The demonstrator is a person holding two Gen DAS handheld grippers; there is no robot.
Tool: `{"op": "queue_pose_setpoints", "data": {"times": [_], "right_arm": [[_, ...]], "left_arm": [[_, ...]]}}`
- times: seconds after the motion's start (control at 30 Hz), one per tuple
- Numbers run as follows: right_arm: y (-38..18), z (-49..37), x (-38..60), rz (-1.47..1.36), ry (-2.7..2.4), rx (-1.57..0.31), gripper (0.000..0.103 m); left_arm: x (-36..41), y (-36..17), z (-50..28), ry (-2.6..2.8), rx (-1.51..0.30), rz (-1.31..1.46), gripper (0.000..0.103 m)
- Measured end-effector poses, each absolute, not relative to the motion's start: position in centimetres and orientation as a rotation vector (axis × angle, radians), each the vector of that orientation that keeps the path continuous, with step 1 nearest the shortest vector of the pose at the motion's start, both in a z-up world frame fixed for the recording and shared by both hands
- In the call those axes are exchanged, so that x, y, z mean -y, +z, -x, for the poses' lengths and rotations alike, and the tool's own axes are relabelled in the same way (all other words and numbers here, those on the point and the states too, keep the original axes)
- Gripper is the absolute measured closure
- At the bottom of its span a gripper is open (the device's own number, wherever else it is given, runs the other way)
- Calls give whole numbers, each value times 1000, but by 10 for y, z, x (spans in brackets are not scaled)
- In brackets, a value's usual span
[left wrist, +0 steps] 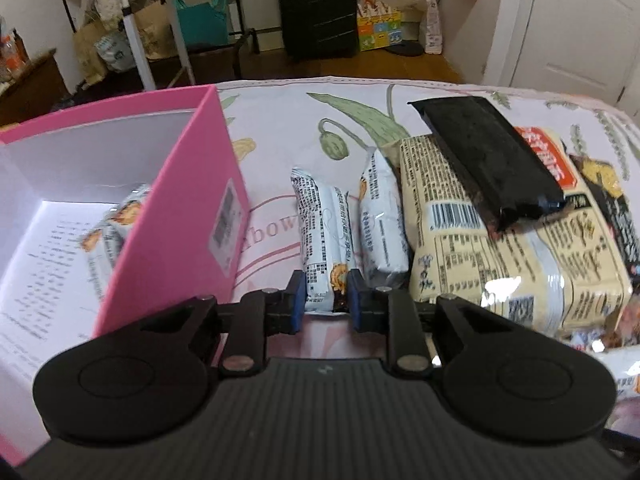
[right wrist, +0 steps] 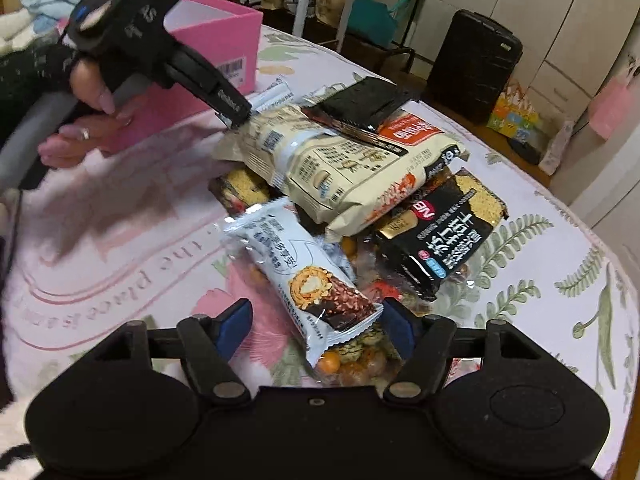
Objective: Organize snacks
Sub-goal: 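Grasp a white bar with the left tool while the right tool grasps a white bar, then lower both held bars into the pink box and open both tools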
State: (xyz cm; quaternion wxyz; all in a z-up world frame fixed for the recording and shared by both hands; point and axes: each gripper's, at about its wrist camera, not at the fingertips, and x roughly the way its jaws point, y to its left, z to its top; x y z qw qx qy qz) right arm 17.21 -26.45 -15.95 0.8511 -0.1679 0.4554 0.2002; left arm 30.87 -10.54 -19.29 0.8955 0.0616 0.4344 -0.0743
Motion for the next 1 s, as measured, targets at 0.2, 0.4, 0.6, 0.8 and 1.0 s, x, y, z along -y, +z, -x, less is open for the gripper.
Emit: {"op": "queue_pose_setpoints", "data": {"times": [0.2, 0.4, 0.6, 0.8, 1.0], "right_arm": [[-153, -170, 268, 210, 548, -1023, 27], [-158, -178, 250, 261, 526, -964, 27], [-174, -183, 219, 473, 431, -944, 37], [-161, -176, 221, 371, 403, -956, 67], [-152, -167, 229, 165, 367, -1031, 67]], "left_arm": [[106, -186, -295, -149, -942, -147, 82], [97, -183, -292, -151, -974, -112, 82], [87, -181, -287, -186, -1036, -51, 82], [79, -178, -280, -219, -1076, 1, 83], [73, -169, -261, -223, -1094, -7, 83]]}}
